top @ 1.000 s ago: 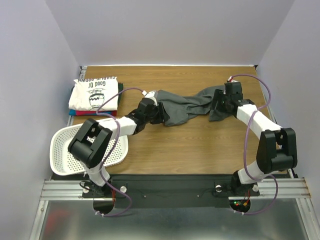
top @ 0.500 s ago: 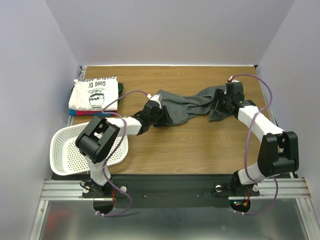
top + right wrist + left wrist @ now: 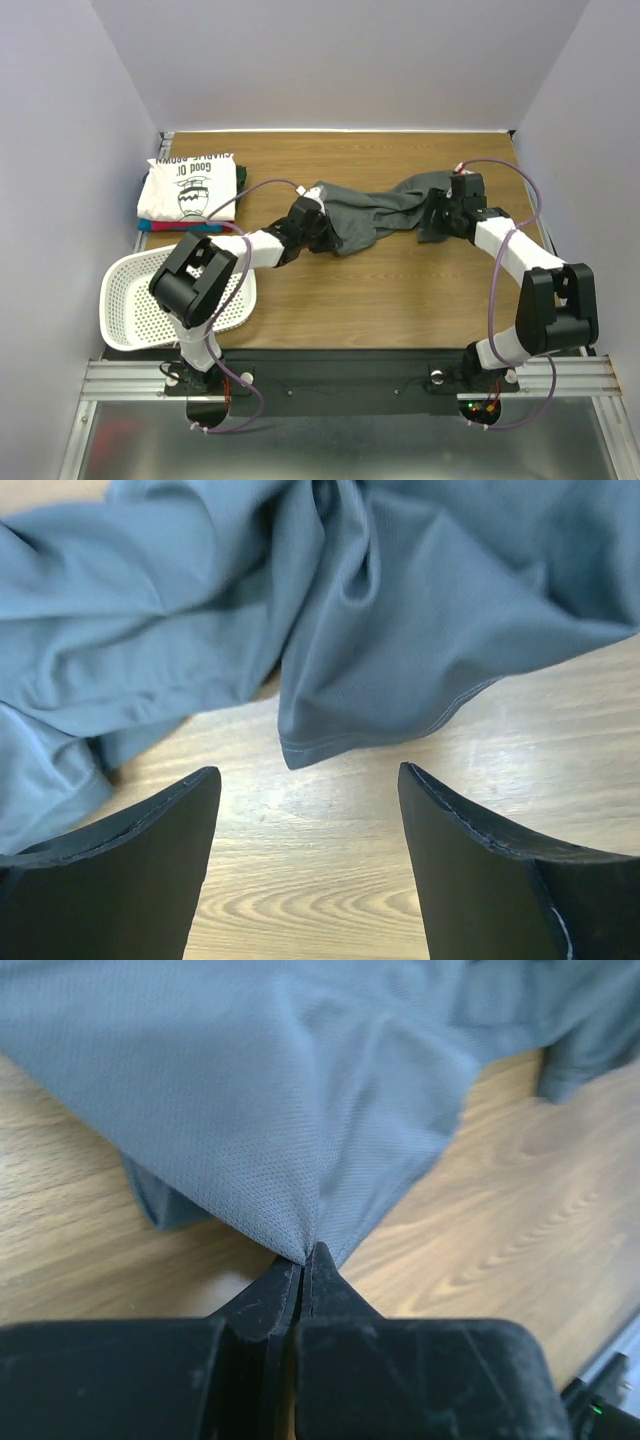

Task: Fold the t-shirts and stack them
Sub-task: Flatten the tshirt out

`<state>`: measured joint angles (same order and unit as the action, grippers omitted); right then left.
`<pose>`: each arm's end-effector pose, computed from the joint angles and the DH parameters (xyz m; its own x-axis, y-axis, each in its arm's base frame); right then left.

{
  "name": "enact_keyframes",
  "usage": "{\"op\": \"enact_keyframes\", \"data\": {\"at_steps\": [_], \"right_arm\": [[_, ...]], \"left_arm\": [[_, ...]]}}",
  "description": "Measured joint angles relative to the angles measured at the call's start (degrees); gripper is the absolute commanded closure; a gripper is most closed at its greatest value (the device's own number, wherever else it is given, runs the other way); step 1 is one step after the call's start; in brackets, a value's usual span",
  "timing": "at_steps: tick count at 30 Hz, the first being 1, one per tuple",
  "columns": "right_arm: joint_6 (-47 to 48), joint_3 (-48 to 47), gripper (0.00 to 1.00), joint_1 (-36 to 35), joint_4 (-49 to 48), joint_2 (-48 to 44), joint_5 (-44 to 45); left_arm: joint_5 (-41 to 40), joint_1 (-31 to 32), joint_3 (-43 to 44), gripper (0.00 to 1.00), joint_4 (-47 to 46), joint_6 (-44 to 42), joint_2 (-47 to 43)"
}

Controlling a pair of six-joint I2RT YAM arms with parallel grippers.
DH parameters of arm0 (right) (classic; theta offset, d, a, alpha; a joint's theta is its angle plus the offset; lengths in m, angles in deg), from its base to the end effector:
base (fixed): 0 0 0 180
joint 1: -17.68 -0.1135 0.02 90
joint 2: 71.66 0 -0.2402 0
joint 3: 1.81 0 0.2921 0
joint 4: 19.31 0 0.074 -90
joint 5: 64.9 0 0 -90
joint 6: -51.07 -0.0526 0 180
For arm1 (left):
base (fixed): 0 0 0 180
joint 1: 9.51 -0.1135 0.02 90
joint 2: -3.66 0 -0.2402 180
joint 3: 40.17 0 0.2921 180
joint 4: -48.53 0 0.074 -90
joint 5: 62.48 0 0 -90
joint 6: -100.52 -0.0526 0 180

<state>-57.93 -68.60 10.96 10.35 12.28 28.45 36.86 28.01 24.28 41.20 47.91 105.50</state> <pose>0.3582 0.0391 0.1740 -0.7097 0.2436 -0.6610 0.1628 0.9696 0.1825 0.3203 -0.2567 0.1082 -0.7482 -0.1809 -0.6383 0.3247 0.7391 -0.5902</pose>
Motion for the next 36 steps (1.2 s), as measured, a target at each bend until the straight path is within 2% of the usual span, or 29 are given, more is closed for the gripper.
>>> {"op": "enact_keyframes", "data": {"at_steps": [13, 18, 22, 25, 27, 28, 32, 36], "right_arm": [[-1.1, 2.4, 0.28, -2.8, -0.1, 6.9, -0.8], [-1.3, 1.5, 0.32, -3.2, -0.4, 10.4, -0.2], [-1.4, -0.3, 0.4, -3.5, -1.3, 12.3, 0.6], [-1.4, -1.4, 0.49, -3.6, -1.4, 13.5, 1.5], [-1.5, -2.1, 0.64, -3.7, -1.5, 14.3, 2.4], [-1.5, -2.3, 0.8, -3.8, -1.6, 14.5, 2.7], [-1.4, -2.8, 1.0, -3.9, -2.0, 15.3, 4.0], [-1.3, -2.6, 1.0, -3.9, -2.4, 14.4, 5.1]], "left_arm": [[2.3, -0.5, 3.3, 0.97, 3.1, -0.1, -8.4], [2.9, -0.9, 3.3, 0.97, 4.2, 0.0, -8.6], [3.3, -1.1, 3.3, 0.97, 4.6, 0.0, -9.3], [3.5, -1.3, 3.3, 0.97, 4.9, 0.0, -10.1], [3.7, -1.3, 3.3, 0.97, 5.0, 0.0, -10.9], [3.7, -1.3, 3.3, 0.97, 5.0, 0.0, -11.3], [4.3, -2.4, 3.2, 0.97, 5.1, 0.0, -12.8], [5.4, -5.2, 2.7, 0.97, 5.3, 0.0, -14.4]]}}
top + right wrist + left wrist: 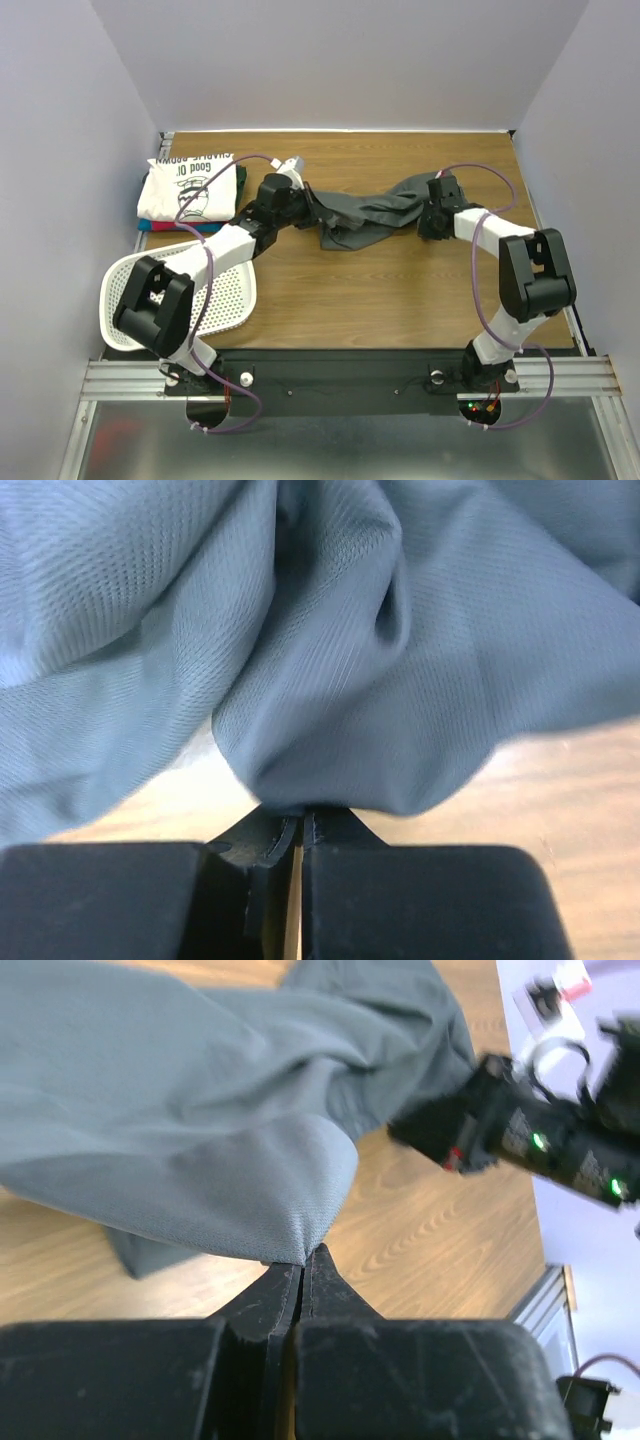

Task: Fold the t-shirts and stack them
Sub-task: Flatten the tshirt out

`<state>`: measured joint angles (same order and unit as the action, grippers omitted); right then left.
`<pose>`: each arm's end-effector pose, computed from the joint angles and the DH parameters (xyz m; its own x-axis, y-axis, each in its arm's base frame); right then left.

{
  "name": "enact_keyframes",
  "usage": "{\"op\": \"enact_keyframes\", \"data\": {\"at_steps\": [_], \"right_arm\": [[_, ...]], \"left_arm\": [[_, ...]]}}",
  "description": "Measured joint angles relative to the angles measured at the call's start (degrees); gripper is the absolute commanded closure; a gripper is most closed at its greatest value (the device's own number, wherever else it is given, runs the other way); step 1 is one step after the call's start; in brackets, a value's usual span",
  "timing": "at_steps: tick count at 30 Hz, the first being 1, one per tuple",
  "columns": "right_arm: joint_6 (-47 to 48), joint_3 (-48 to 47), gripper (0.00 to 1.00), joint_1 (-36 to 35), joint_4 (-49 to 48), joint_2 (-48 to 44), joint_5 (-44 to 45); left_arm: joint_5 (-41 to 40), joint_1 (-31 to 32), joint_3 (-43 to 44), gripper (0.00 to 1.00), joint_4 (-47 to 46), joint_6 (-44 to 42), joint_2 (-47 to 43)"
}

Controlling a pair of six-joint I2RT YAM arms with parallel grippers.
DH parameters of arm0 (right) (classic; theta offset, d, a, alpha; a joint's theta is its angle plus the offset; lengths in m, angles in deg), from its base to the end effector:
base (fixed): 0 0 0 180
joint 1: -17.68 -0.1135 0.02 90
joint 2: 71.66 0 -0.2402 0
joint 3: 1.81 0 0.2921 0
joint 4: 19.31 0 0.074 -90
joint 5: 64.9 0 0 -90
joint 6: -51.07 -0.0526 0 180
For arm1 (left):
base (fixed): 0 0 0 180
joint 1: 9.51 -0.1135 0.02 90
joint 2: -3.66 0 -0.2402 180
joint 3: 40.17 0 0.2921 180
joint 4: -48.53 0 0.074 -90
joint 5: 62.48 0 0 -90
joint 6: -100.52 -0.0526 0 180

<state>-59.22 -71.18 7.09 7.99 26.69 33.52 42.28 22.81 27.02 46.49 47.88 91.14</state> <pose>0.3753 0.0623 0.1048 -0.8022 0.1990 -0.5629 0.1879 0.9791 0.0783 0.3326 -0.2263 0.2131 -0.6482 -0.2843 -0.7064 0.4129 0.6483 -0.6397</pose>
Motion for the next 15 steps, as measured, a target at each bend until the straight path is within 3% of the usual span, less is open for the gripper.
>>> {"op": "enact_keyframes", "data": {"at_steps": [7, 15], "right_arm": [[2.3, -0.9, 1.0, 0.0, 3.6, -13.7, 4.2], [6.4, -11.4, 1.0, 0.0, 8.9, -22.0, 12.4]], "left_arm": [[3.4, -10.3, -0.3, 0.97, 1.3, -0.2, -4.2], [5.3, -16.8, 6.8, 0.97, 6.6, -3.6, -7.8]]}}
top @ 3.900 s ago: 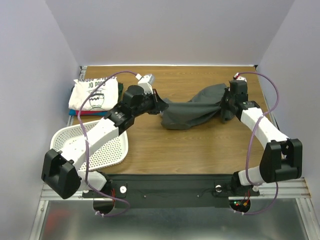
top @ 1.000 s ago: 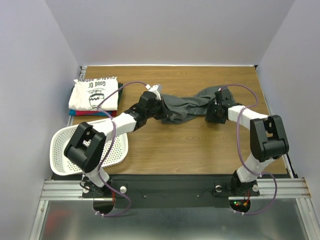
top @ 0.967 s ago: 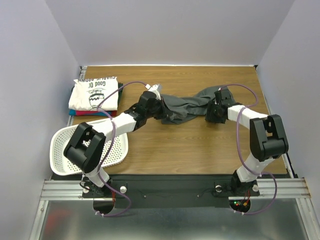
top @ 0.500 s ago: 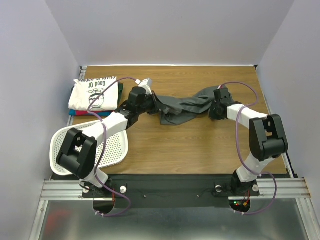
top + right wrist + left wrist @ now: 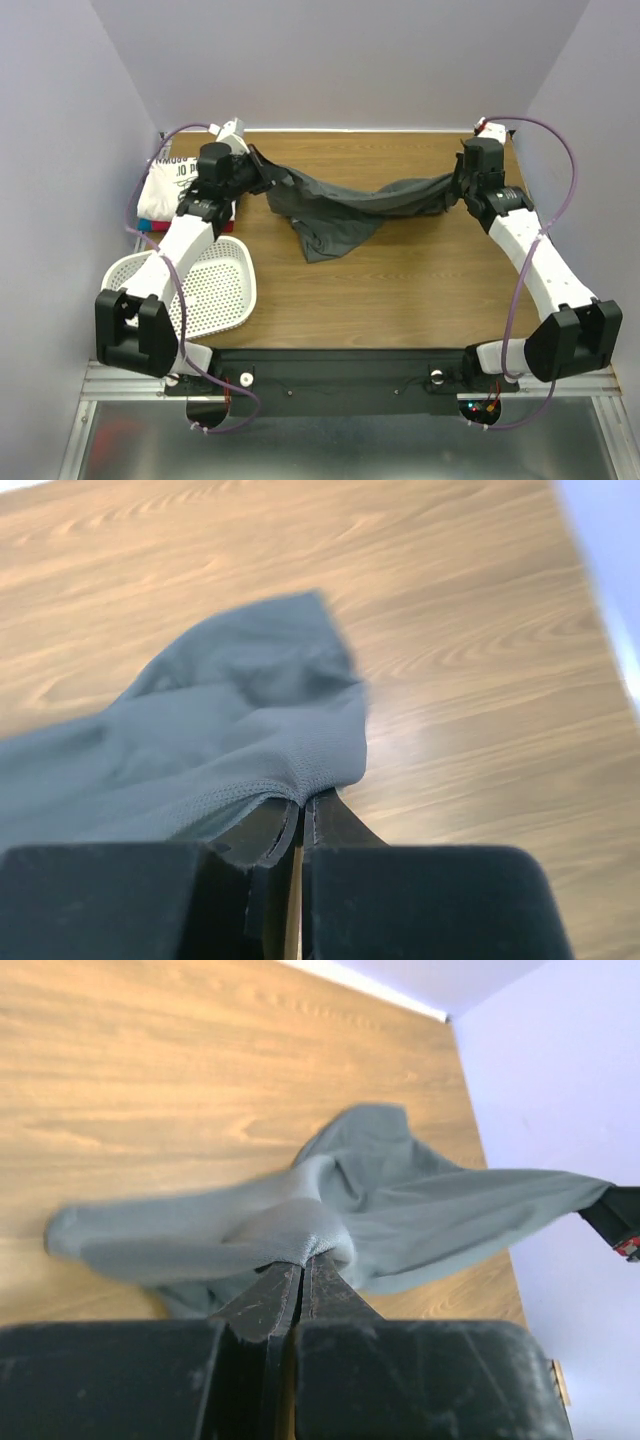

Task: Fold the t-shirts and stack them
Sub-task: Flatten the tshirt out

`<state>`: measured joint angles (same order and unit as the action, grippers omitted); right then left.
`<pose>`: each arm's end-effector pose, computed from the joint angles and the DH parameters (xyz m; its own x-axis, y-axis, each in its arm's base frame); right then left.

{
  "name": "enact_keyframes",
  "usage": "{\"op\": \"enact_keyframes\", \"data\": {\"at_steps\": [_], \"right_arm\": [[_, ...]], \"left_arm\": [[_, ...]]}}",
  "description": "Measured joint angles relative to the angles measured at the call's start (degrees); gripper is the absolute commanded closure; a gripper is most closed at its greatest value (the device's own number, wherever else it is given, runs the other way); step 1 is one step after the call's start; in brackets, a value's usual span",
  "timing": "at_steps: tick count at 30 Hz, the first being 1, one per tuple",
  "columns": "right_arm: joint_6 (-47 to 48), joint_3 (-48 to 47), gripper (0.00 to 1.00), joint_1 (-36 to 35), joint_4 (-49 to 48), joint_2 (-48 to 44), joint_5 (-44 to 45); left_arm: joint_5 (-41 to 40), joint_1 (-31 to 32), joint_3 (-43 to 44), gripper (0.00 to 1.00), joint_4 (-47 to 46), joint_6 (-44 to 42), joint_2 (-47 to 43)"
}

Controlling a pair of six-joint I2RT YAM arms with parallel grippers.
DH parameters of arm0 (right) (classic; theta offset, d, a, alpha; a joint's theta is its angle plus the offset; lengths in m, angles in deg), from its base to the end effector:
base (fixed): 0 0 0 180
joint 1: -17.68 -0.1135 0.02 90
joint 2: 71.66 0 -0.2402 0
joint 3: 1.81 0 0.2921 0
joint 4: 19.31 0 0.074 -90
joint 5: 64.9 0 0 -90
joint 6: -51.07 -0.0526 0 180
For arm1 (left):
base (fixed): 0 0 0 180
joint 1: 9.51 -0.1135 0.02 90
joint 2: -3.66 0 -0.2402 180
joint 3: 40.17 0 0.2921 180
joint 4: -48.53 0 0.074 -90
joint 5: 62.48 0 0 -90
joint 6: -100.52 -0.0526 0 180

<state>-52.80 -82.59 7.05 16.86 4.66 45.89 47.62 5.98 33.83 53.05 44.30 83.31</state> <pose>0.3565 0.0479 0.3049 -0.4717 0.1395 -0.8706 0.2445 0.9694 0.0228 0.3700 -0.1213 0.2992 -0.4621 -0.4138 -0.7844 0.3848 0.7033 -0.5977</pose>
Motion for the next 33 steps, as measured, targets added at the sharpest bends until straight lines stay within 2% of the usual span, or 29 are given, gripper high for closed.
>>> {"op": "enact_keyframes", "data": {"at_steps": [10, 20, 27, 33], "right_arm": [[4.1, -6.8, 1.0, 0.0, 7.3, -3.6, 8.3], [5.2, -13.4, 1.0, -0.1, 13.0, -10.3, 10.3], [6.6, -22.6, 1.0, -0.2, 15.6, -12.2, 8.7], [6.6, -27.8, 1.0, -0.2, 17.4, -16.5, 2.8]], "left_arm": [[5.9, -10.6, 3.9, 0.97, 4.7, -1.3, -6.0], [14.4, -10.7, 8.5, 0.97, 6.1, -0.1, -7.1], [19.0, -10.7, 20.3, 0.97, 7.8, 1.0, -8.8], [20.7, -10.7, 26.0, 0.97, 10.3, 0.9, -15.8]]}}
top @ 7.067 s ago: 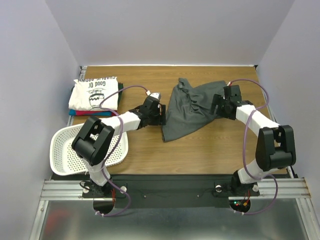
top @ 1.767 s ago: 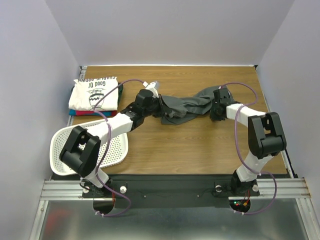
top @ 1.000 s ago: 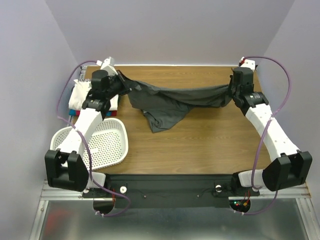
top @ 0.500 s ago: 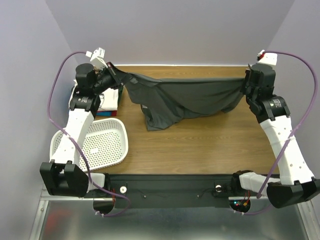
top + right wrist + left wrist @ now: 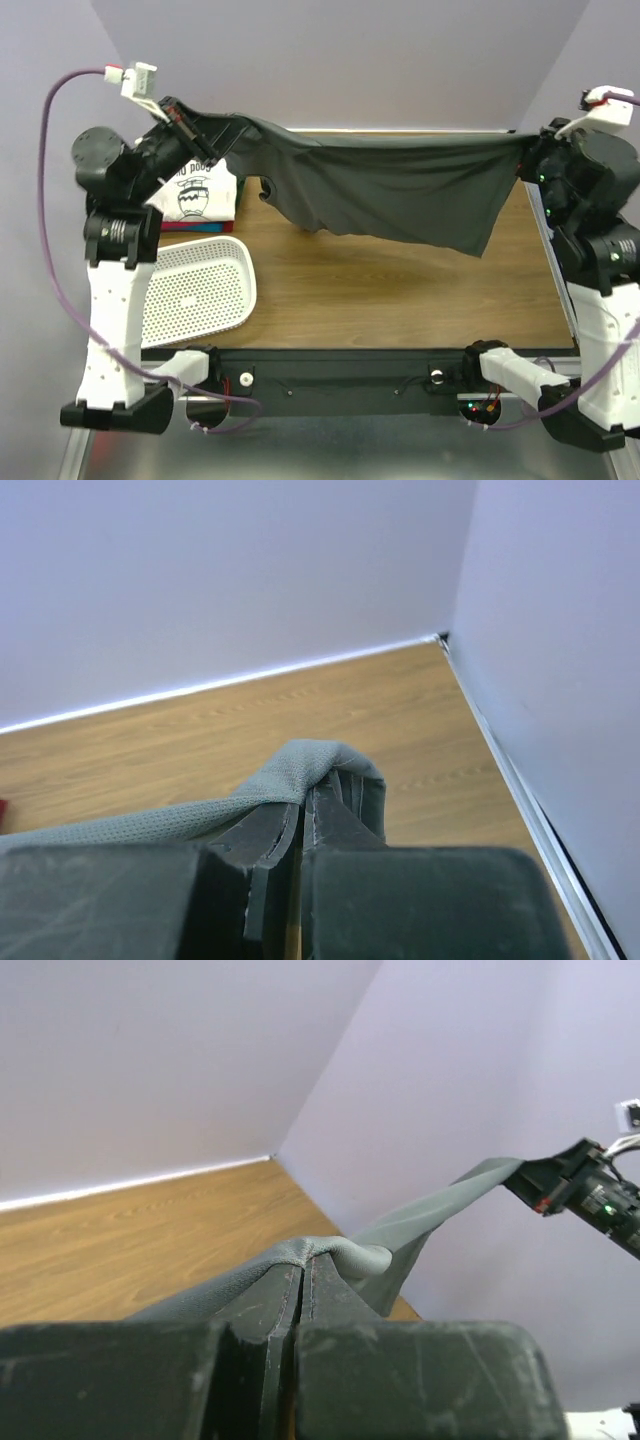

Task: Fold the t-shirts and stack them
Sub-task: Flatten the tshirt out

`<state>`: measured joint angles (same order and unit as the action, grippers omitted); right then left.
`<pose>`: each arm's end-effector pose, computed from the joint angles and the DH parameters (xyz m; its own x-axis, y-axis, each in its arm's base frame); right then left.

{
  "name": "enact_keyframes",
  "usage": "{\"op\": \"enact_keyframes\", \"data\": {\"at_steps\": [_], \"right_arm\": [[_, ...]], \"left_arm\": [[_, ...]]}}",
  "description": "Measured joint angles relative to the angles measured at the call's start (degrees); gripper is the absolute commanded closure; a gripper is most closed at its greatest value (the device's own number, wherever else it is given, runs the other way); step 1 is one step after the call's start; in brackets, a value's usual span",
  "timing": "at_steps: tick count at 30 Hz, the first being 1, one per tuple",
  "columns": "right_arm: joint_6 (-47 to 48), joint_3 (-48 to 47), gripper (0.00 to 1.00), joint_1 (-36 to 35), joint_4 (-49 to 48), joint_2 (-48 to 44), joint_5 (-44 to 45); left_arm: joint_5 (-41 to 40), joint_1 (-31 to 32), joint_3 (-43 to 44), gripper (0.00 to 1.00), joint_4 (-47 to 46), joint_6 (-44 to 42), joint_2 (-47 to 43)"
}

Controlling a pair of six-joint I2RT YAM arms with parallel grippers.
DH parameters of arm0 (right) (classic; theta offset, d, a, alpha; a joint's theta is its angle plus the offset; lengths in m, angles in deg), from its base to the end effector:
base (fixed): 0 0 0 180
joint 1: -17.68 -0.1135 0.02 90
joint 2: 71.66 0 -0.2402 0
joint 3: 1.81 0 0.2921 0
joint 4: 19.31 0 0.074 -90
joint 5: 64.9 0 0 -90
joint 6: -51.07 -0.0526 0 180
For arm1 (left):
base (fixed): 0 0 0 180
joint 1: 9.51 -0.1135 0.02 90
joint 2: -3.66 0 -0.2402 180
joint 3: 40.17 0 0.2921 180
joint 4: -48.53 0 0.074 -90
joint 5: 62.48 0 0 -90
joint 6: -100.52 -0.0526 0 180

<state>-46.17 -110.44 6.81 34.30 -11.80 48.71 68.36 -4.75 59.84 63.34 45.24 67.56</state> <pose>0.2138 0.0196 0.5306 -0.0546 0.1071 -0.9927 0.2278 0.9693 0.0921 0.2526 -0.0555 0.5427 -0.0840 -0.4254 -0.9011 0.7568 0.5610 -0.3354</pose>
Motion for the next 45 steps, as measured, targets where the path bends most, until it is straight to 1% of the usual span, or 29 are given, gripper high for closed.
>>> {"op": "enact_keyframes", "data": {"at_steps": [6, 10, 14, 18, 21, 25, 28, 32, 34, 37, 39, 42, 45], "right_arm": [[0.0, -5.6, 1.0, 0.0, 3.0, -4.5, -5.3], [0.0, -8.7, 1.0, 0.0, 4.6, -6.9, -7.5], [-0.1, -11.0, 1.0, 0.0, 4.9, -7.9, -8.9], [-0.1, -9.7, 1.0, 0.0, 4.6, -6.2, -9.0], [0.0, -5.1, 1.0, 0.0, 3.8, -3.3, -6.8], [0.0, 1.1, 1.0, 0.0, 2.4, 4.8, -4.5], [0.5, 4.9, 1.0, 0.0, 0.3, 12.2, -4.2], [1.0, 5.4, 1.0, 0.3, -1.5, 19.4, -4.1], [1.3, 4.4, 1.0, 1.0, -3.2, 22.9, -4.1], [1.6, 0.0, 1.0, 2.4, -4.5, 28.3, -4.1], [1.9, -2.9, 1.0, 3.0, -5.7, 30.6, -4.1], [2.5, -5.9, 1.0, 3.4, -6.9, 32.1, -4.1], [2.9, -7.0, 1.0, 3.4, -8.2, 31.3, -4.5]], "left_arm": [[1.2, 0.0, 1.2, 0.99, 3.1, 0.0, -8.6], [1.7, 0.0, 2.3, 1.0, 4.9, 0.5, -11.3], [2.3, 0.0, 4.8, 1.0, 4.5, 1.2, -11.4], [2.7, 0.0, 4.7, 1.0, 2.8, 1.9, -9.7], [2.8, 0.0, 2.9, 1.0, -0.1, 2.5, -6.4], [2.6, 0.7, 1.5, 1.0, -1.7, 2.6, 0.7], [1.0, 2.0, 1.5, 1.0, -2.3, 1.7, 8.4], [-0.6, 3.1, 2.5, 1.0, -1.5, 0.7, 19.6], [-1.0, 3.5, 5.6, 1.0, -0.9, 0.2, 25.2], [-1.1, 4.1, 12.9, 1.0, -0.1, -0.2, 32.5], [-1.0, 4.5, 17.6, 1.0, -0.2, -0.5, 35.7], [-0.9, 5.3, 23.1, 1.0, -0.1, -1.0, 37.8], [-0.5, 6.3, 26.6, 1.0, -0.7, -1.6, 37.7]]}}
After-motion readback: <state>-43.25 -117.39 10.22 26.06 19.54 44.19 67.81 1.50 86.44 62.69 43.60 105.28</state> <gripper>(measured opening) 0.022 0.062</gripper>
